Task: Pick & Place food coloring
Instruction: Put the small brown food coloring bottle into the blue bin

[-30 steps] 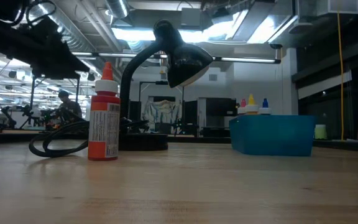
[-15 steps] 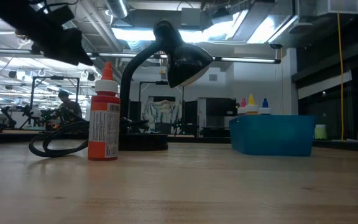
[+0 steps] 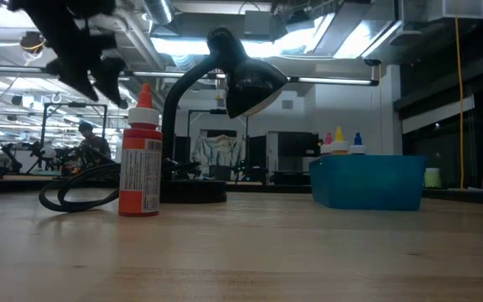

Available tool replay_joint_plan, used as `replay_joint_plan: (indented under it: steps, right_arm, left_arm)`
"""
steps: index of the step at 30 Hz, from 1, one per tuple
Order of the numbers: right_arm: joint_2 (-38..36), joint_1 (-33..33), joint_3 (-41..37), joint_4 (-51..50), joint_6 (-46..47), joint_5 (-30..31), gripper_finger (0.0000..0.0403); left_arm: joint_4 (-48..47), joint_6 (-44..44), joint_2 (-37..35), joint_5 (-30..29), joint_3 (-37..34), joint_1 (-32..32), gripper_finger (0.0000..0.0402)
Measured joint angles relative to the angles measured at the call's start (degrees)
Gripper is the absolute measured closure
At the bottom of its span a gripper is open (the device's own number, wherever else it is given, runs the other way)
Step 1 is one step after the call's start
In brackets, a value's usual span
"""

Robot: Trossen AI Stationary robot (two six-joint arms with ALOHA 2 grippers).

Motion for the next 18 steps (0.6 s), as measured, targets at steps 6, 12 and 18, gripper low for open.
replay_joint_plan:
  steps: [6, 12, 18]
  right_arm:
    - [0.00, 0.00, 0.00, 0.00, 0.00, 0.00, 0.0172]
    - [0.00, 0.02, 0.00, 0.00, 0.00, -0.43, 0.0172]
    - [0.00, 0.02, 0.00, -0.02, -0.36, -0.46, 0.0172]
  left_arm:
    - [-0.02, 5.46, 6.84, 10.99, 0.01, 12.40, 0.0056]
    - [2.84, 7.37, 11.90, 14.52, -2.78, 16.39, 0.0056]
    - [10.29, 4.20, 14.40, 19.34, -6.95, 15.69, 0.0056]
